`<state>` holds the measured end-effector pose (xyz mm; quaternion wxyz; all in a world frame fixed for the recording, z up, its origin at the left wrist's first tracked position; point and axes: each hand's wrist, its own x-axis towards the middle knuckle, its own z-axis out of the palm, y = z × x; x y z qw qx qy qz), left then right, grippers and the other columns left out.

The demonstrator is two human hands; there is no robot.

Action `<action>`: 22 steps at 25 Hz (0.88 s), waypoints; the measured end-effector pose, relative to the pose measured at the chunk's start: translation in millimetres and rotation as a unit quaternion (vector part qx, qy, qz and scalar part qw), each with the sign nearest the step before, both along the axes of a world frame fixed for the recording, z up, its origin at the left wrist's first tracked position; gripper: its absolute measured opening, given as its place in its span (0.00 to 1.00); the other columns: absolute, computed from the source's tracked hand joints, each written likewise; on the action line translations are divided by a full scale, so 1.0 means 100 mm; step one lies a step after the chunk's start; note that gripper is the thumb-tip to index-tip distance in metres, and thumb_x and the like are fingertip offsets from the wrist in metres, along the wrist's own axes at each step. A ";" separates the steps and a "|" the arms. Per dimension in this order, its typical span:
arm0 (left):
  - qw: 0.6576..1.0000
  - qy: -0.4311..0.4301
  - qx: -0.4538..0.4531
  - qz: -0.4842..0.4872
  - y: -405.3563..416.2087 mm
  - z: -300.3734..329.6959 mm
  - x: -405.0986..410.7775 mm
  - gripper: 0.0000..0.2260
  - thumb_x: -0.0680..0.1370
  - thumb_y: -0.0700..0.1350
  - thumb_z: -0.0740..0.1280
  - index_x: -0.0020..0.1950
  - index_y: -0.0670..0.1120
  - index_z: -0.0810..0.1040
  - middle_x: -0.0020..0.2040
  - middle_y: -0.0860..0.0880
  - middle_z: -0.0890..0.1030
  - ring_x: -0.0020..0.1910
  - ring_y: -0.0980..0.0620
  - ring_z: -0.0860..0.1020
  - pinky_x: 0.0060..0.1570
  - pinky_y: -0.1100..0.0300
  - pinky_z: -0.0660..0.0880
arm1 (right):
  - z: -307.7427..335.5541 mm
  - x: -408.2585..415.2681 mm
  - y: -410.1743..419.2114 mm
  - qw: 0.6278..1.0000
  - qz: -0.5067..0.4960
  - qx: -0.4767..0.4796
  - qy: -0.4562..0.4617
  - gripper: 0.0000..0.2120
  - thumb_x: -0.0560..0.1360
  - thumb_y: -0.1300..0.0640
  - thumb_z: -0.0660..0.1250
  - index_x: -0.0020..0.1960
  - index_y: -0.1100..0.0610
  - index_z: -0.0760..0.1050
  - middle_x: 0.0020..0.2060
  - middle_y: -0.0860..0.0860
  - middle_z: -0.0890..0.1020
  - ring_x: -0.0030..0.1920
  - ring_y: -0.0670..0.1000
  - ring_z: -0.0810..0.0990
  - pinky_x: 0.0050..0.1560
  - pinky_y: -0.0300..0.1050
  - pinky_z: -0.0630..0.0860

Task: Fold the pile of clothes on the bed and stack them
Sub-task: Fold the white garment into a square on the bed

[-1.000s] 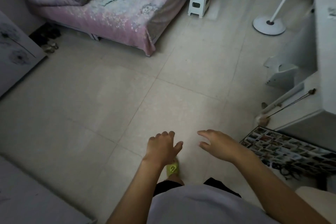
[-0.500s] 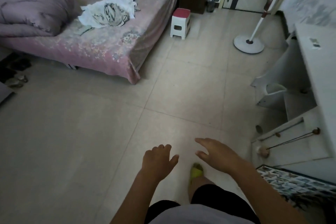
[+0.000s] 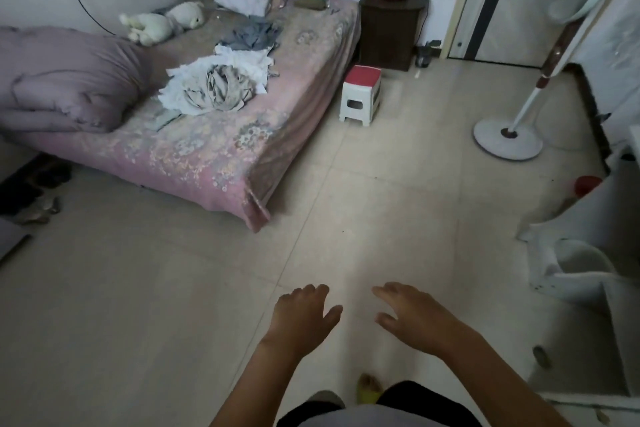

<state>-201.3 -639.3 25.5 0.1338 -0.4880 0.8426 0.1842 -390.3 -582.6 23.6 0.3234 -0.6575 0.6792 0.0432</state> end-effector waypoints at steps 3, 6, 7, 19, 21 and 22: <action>1.000 0.012 0.001 0.017 -0.57 0.03 -0.22 0.22 0.81 0.59 0.53 0.71 0.49 0.66 0.64 0.49 0.74 0.61 0.49 0.74 0.58 0.56 0.70 | 0.04 -0.25 -0.65 1.000 0.007 -0.006 -0.006 0.25 0.81 0.47 0.55 0.75 0.53 0.57 0.72 0.53 0.65 0.71 0.53 0.63 0.69 0.45 0.62; 0.999 0.004 0.017 0.032 -1.11 -0.06 -0.35 0.22 0.81 0.59 0.53 0.71 0.49 0.66 0.64 0.49 0.74 0.61 0.49 0.74 0.58 0.57 0.70 | -0.03 -0.39 -1.28 1.000 0.014 0.008 -0.013 0.25 0.81 0.47 0.55 0.76 0.52 0.57 0.73 0.52 0.64 0.72 0.52 0.63 0.69 0.45 0.61; 0.999 0.001 0.022 0.035 -1.30 -0.10 -0.39 0.22 0.81 0.59 0.54 0.71 0.49 0.66 0.64 0.49 0.74 0.61 0.49 0.74 0.58 0.57 0.70 | -0.07 -0.43 -1.47 1.000 0.017 0.014 -0.012 0.25 0.81 0.47 0.55 0.76 0.52 0.57 0.73 0.52 0.64 0.72 0.52 0.63 0.69 0.45 0.61; 0.999 -0.014 0.031 -0.032 -4.22 -0.09 -0.90 0.23 0.81 0.59 0.53 0.70 0.47 0.67 0.63 0.47 0.75 0.60 0.47 0.74 0.58 0.54 0.70 | -0.08 -0.89 -4.19 0.999 -0.040 0.029 -0.021 0.25 0.81 0.45 0.55 0.76 0.50 0.57 0.74 0.49 0.62 0.73 0.49 0.61 0.71 0.45 0.60; 0.999 -0.005 0.035 -0.040 -4.60 -0.06 -1.08 0.22 0.81 0.59 0.53 0.70 0.48 0.66 0.63 0.47 0.75 0.60 0.48 0.74 0.58 0.54 0.71 | -0.06 -1.04 -4.51 0.998 -0.048 0.029 -0.022 0.25 0.81 0.46 0.55 0.76 0.50 0.57 0.74 0.49 0.62 0.73 0.50 0.61 0.71 0.45 0.60; 0.998 0.002 0.038 -0.045 -4.76 -0.06 -1.18 0.22 0.81 0.58 0.53 0.70 0.48 0.66 0.63 0.47 0.75 0.60 0.48 0.74 0.57 0.54 0.71 | -0.06 -1.13 -4.66 0.998 -0.050 0.029 -0.022 0.25 0.81 0.46 0.55 0.76 0.50 0.56 0.74 0.49 0.62 0.73 0.50 0.60 0.71 0.45 0.60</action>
